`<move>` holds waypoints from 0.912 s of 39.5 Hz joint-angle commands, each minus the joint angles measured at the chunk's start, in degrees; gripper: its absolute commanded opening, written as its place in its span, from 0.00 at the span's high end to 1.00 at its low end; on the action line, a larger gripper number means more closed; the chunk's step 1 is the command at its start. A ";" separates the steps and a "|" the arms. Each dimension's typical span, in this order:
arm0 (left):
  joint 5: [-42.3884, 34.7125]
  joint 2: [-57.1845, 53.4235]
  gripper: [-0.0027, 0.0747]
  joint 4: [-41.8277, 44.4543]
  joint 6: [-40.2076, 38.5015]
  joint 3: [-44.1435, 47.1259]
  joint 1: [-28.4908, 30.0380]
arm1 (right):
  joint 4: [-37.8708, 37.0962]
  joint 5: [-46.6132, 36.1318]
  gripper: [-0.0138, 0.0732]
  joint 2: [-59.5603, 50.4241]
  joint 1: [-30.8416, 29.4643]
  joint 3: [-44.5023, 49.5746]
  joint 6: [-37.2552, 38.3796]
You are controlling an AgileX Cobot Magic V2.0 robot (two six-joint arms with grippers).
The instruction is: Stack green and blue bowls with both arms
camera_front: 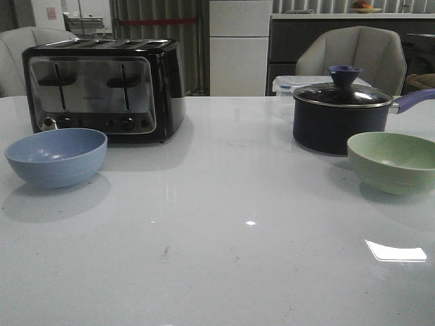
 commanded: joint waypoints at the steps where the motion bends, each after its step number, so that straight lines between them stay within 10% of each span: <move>1: -3.91 0.97 0.48 -0.45 -0.42 -1.58 -0.07 | -0.08 -3.79 0.38 0.71 -0.46 -2.03 -0.34; 6: -4.04 0.97 0.33 -0.45 -0.42 -1.58 -0.07 | -0.08 -5.21 0.25 2.02 -0.46 -2.03 -0.19; 36: -4.04 0.97 0.33 -0.45 -0.42 -1.58 -0.07 | 4.23 -0.74 0.26 35.69 -11.68 -27.23 -0.43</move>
